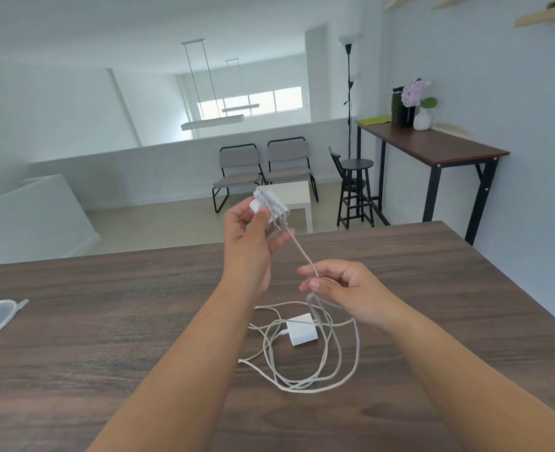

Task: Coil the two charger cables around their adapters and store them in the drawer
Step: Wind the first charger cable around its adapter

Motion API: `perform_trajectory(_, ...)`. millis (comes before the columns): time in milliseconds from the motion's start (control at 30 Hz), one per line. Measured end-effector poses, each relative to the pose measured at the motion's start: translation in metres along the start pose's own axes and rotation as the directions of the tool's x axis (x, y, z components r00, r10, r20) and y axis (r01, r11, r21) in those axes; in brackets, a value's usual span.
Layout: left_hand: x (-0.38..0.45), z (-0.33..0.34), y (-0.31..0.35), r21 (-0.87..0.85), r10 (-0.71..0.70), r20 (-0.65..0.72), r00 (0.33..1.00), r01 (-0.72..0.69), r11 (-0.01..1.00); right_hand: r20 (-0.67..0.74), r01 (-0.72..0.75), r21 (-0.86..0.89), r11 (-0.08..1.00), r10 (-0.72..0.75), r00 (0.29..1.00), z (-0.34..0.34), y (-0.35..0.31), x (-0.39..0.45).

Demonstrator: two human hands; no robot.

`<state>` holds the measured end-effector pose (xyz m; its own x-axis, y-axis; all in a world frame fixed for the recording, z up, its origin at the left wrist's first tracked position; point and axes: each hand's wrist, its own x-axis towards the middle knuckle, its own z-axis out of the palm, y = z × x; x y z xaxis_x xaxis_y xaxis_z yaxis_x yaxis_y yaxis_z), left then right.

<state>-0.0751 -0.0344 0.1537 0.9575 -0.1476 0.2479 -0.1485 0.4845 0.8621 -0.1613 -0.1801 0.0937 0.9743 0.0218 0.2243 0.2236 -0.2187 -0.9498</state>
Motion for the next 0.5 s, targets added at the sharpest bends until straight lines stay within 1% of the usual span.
perform_trajectory(67,0.01,0.01,0.01,-0.035,0.003,0.019,1.0,-0.003,0.999,-0.055,0.0,0.083,0.997,0.005,0.998,0.0,0.009,-0.001)
perform_trajectory(133,0.02,0.022,0.019,-0.042,0.004,0.034,0.999,-0.003,0.999,-0.174,-0.009,0.133,0.991,0.032,0.984,0.0,0.012,-0.001)
perform_trajectory(200,0.029,0.033,0.027,-0.065,0.004,0.05,0.999,0.0,0.998,-0.295,-0.006,0.141,0.99,0.048,0.954,-0.002,0.014,0.0)
perform_trajectory(233,0.034,0.038,0.03,-0.079,0.011,0.057,0.998,-0.006,0.997,-0.333,0.009,0.157,0.988,0.044,0.942,-0.004,0.013,0.001)
perform_trajectory(300,0.045,0.048,0.039,-0.108,0.021,0.06,0.998,-0.015,0.994,-0.356,0.027,0.197,0.98,0.046,0.934,-0.008,0.012,0.004)
perform_trajectory(400,0.059,0.061,0.053,-0.143,0.035,0.062,0.997,-0.026,0.989,-0.345,-0.064,0.233,0.97,0.144,0.928,-0.013,0.012,0.01)
perform_trajectory(500,0.07,0.073,0.071,-0.157,0.061,0.066,0.996,-0.05,0.986,-0.372,-0.235,0.25,0.939,0.318,0.872,-0.015,0.023,0.016)
